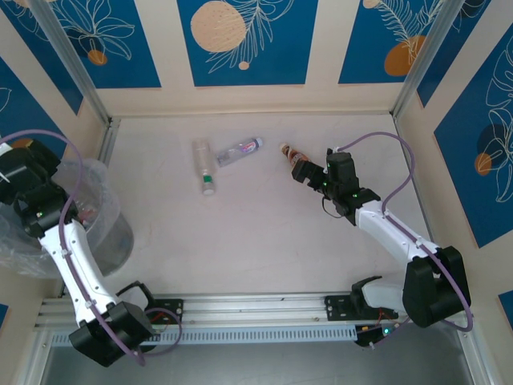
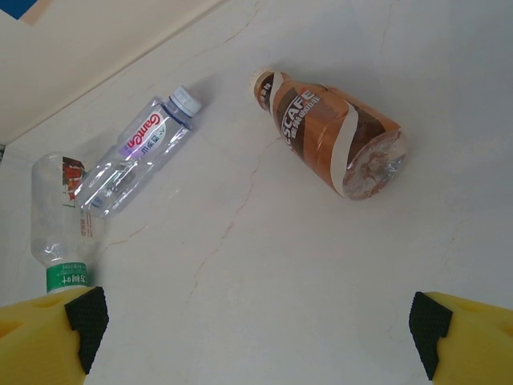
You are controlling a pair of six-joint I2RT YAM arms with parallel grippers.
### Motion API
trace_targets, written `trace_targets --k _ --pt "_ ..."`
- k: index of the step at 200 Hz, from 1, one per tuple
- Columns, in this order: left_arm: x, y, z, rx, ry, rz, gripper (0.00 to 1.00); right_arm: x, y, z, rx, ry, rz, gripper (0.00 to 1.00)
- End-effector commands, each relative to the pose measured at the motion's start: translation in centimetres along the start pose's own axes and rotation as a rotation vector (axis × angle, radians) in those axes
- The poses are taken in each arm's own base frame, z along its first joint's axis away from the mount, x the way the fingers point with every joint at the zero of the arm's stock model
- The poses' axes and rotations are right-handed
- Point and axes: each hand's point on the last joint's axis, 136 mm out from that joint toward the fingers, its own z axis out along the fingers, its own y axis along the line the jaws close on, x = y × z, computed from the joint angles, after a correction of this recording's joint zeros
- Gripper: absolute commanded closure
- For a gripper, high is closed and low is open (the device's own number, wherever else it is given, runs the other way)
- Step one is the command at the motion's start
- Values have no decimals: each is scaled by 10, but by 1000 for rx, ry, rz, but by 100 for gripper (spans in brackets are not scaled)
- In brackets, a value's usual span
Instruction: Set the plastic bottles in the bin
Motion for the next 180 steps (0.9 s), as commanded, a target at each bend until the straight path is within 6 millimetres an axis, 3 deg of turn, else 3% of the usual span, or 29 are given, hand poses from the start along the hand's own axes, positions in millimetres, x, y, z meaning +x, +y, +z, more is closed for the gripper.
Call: trace_targets --k 1,79,109,151,180 --pt "13 -7 -9 29 131 -106 1 2 2 1 -14 20 -5 1" --pt "37 -46 -35 213 289 -200 1 5 6 19 15 127 -94 1" --pt "45 -65 -48 297 327 -197 1 -3 -3 26 63 125 -218 1" --pt "50 -87 -72 398 350 -203 1 -16 -17 38 77 206 -295 1" --pt "52 -107 -101 505 348 -208 1 -23 -22 46 68 240 -323 1"
